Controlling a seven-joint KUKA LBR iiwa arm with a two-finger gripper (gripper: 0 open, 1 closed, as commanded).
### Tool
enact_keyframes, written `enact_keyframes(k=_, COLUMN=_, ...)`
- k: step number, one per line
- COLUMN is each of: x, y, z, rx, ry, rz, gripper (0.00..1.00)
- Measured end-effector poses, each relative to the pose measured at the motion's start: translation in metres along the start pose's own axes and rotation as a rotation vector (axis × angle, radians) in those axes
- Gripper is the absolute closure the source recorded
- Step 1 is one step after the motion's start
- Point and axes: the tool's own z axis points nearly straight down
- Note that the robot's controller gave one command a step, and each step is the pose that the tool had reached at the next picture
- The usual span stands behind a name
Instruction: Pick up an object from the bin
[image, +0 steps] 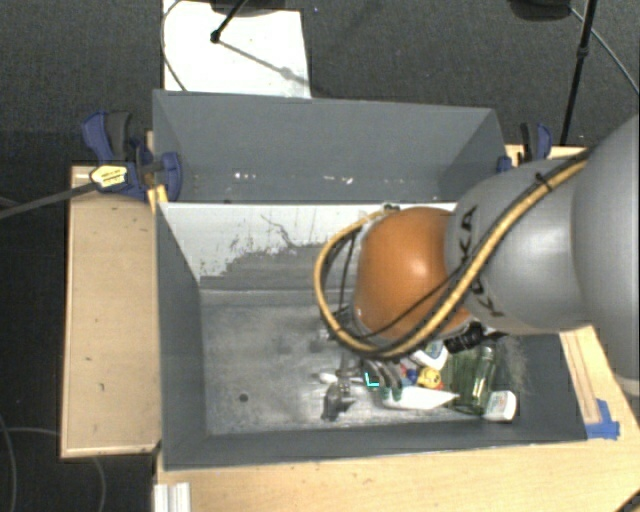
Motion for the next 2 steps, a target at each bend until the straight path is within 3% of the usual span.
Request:
enact_keyframes(k=1, x=-0.002, y=0.0, z=-0.003, rx=-0.001, ry=-0.007, rz=0.005, gripper=0.0)
enact_keyframes(k=2, x=-0.012, y=-0.068, z=0.058, rx=-0.001, ry=-0.01, rz=0.037, gripper=0.0)
